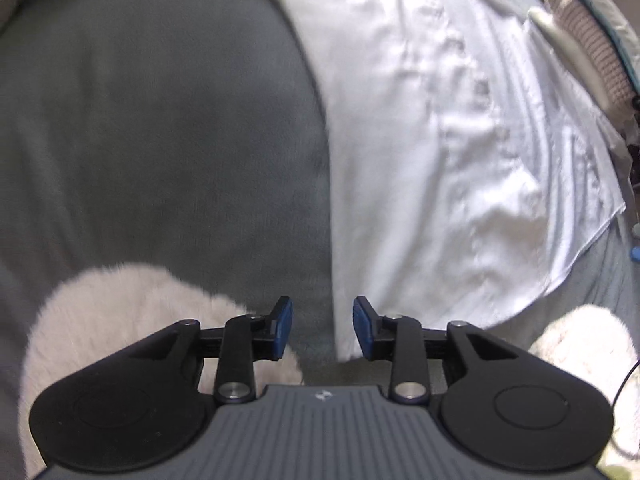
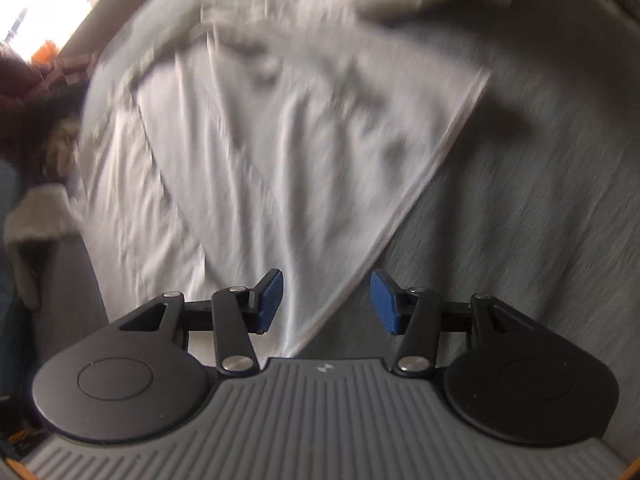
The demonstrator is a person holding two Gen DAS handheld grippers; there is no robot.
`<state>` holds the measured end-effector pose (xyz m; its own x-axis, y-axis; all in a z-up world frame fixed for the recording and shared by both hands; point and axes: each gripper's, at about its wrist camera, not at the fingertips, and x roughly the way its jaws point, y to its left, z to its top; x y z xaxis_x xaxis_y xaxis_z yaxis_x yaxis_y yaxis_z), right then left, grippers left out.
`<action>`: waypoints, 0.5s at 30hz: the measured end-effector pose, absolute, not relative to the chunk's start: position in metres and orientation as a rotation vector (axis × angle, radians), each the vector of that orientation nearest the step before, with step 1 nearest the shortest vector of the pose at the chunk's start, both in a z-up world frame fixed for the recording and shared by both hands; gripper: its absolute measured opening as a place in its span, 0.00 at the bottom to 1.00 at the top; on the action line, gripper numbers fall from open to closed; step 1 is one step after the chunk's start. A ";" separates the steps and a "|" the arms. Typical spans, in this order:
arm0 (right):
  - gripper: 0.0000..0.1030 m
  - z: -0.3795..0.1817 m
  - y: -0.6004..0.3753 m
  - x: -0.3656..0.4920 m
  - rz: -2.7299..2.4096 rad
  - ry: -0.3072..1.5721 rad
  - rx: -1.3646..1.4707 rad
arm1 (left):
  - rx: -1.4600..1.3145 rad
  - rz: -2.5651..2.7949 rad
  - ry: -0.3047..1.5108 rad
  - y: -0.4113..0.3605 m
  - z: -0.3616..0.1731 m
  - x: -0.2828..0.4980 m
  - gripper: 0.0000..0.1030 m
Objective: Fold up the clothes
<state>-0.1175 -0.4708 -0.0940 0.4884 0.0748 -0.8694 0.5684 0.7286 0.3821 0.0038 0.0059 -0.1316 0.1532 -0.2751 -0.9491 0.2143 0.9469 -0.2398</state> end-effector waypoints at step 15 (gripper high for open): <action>0.43 -0.170 -0.624 -0.038 -0.344 0.787 0.664 | 0.244 -0.487 1.329 -0.114 -0.165 0.017 0.33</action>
<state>-0.0376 -0.6235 -0.1697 0.6659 -0.0437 -0.7447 0.5171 0.7466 0.4186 0.0174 -0.1139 -0.1650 0.1590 -0.2002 -0.9668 0.4719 0.8755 -0.1037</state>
